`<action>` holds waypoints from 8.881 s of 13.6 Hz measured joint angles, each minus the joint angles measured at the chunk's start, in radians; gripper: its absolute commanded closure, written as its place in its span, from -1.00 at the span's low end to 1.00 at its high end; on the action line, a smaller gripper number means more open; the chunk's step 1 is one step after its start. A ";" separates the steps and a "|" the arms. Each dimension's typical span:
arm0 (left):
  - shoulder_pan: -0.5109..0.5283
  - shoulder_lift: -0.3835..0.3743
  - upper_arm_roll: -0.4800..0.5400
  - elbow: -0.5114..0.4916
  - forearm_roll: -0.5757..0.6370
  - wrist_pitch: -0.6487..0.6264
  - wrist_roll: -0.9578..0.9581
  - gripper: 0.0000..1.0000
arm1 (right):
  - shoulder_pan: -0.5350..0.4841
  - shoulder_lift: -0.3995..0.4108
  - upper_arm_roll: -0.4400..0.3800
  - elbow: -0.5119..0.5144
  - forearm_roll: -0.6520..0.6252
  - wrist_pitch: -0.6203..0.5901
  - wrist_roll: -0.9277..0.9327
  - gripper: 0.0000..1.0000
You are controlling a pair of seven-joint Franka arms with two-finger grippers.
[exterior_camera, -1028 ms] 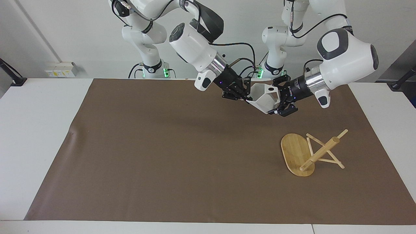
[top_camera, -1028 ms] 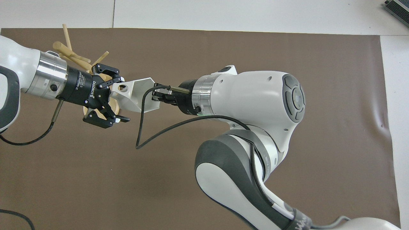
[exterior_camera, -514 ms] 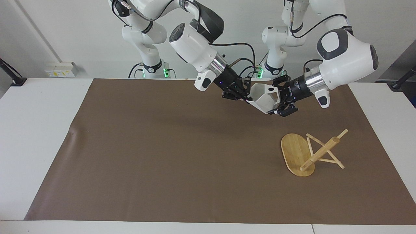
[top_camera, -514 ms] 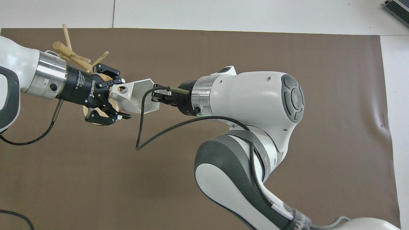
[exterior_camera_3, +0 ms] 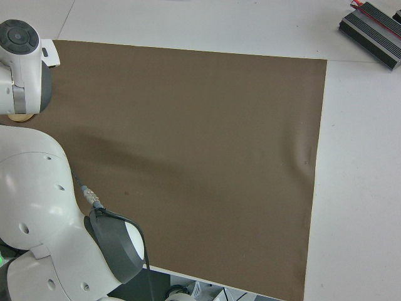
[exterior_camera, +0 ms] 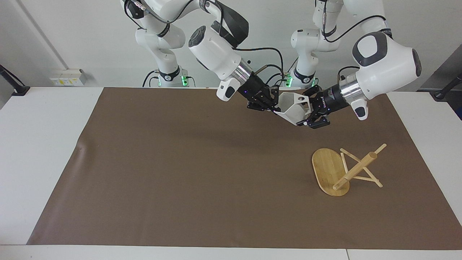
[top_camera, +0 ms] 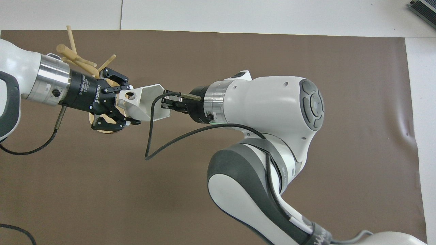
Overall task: Hang cup on rack
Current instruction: 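Bring the mug to the left gripper and grasp it there, then open the right gripper and withdraw it while the left gripper holds the mug, then lower the mug onto a wooden peg with the left gripper, then open the left gripper and pull it back from the mug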
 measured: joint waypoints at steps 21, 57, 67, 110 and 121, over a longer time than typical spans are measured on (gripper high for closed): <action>0.026 -0.012 0.022 -0.144 0.125 0.371 -0.554 1.00 | -0.013 -0.023 -0.085 0.057 -0.001 -0.142 -0.013 -1.00; 0.053 0.027 0.018 -0.298 0.128 0.809 -1.058 1.00 | -0.020 -0.272 -0.814 0.082 -0.468 -0.802 -0.649 -1.00; 0.053 0.027 0.014 -0.299 0.128 0.807 -1.097 -0.30 | -0.019 -0.273 -0.803 0.082 -0.485 -0.802 -0.641 -1.00; 0.121 -0.245 0.019 -0.197 0.638 -0.027 1.185 -1.00 | -0.019 -0.274 -0.803 0.079 -0.486 -0.804 -0.537 -1.00; 0.120 -0.206 0.006 -0.019 0.716 -0.113 1.725 -1.00 | -0.019 -0.274 -0.803 0.079 -0.486 -0.804 -0.537 -1.00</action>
